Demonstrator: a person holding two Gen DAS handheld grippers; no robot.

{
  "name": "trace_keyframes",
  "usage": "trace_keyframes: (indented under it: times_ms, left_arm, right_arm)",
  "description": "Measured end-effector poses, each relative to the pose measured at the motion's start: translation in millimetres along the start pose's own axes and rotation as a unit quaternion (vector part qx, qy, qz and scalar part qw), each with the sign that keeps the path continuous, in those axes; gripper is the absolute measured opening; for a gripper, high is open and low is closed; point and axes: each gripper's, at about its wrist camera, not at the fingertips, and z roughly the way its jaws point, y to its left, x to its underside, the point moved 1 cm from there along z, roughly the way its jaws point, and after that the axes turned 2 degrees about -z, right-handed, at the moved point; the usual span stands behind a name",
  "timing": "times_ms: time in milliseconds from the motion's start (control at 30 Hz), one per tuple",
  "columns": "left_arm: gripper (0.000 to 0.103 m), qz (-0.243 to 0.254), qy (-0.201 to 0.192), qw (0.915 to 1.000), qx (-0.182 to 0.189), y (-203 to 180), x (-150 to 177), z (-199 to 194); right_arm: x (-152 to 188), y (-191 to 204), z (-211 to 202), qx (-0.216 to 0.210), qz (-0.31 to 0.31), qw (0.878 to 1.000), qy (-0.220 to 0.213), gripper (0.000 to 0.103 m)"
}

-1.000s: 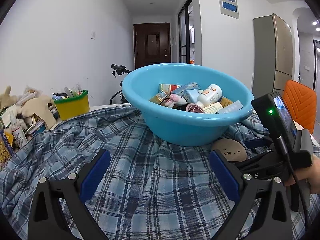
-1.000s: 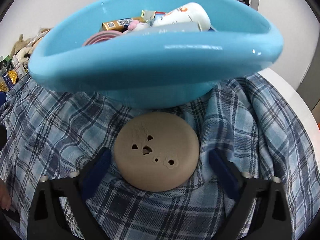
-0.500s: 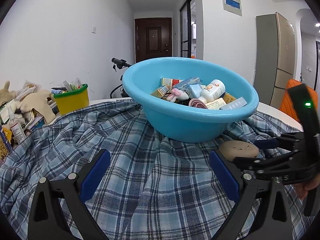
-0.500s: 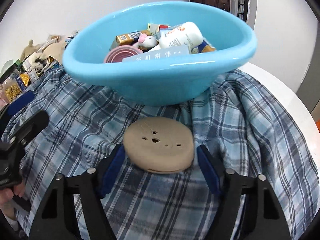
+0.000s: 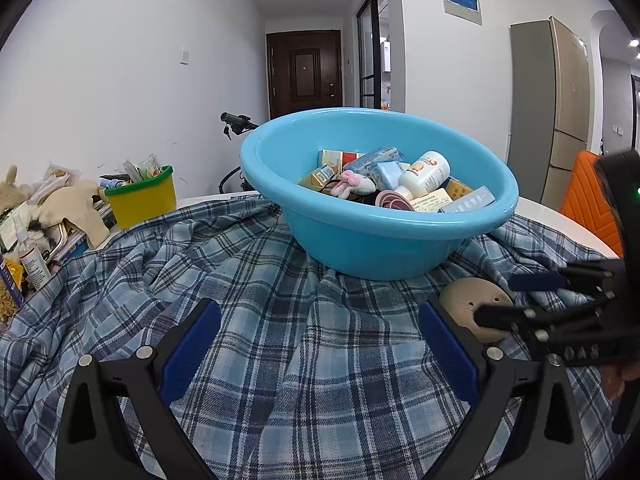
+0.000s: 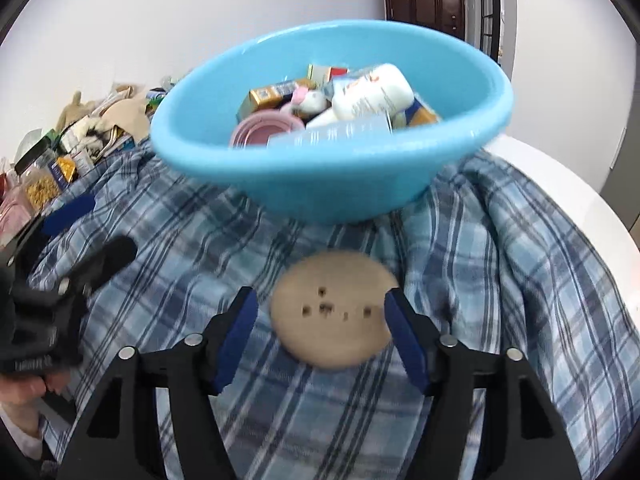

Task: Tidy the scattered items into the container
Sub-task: 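Lower the right tool onto the round wooden coaster and close on it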

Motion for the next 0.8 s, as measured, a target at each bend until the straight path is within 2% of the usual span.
trace_keyframes:
  times_ms: [33, 167, 267, 367, 433, 533, 600, 733, 800]
  left_arm:
    - [0.101, 0.000, 0.001, 1.0000, 0.000, -1, 0, 0]
    - [0.101, 0.002, 0.010, 0.9999, 0.005, -1, 0, 3]
    - [0.101, 0.008, 0.018, 0.9998, 0.009, -3, 1, 5]
    - [0.101, 0.009, -0.010, 0.9999, -0.001, -3, 2, -7]
    - [0.101, 0.012, -0.021, 0.9997, -0.003, -5, 2, -11]
    - [0.101, 0.015, -0.015, 0.9998, -0.004, -6, 1, -9]
    - [0.101, 0.013, -0.008, 0.9999, -0.001, -5, 0, -6]
    - [0.101, 0.002, 0.001, 1.0000, 0.002, -1, 0, -2]
    - [0.101, 0.000, 0.003, 1.0000, 0.002, -1, 0, -1]
  right_arm:
    - [-4, 0, 5, -0.004, -0.006, 1.000, 0.004, 0.073]
    - [-11, 2, 25, 0.002, -0.023, 0.999, 0.033, 0.074]
    - [-10, 4, 33, 0.012, -0.035, 0.998, 0.041, 0.082]
    - [-8, 4, 38, 0.031, -0.043, 0.997, 0.048, 0.084]
    - [-5, -2, 42, 0.028, -0.030, 0.998, 0.052, 0.085]
    - [-3, -9, 45, 0.014, -0.009, 0.998, 0.054, 0.086]
    - [-3, -7, 46, 0.017, -0.018, 0.998, 0.056, 0.086]
    - [-1, 3, 41, 0.030, -0.036, 0.998, 0.051, 0.079]
    - [0, 6, 35, 0.016, -0.029, 0.998, 0.044, 0.078]
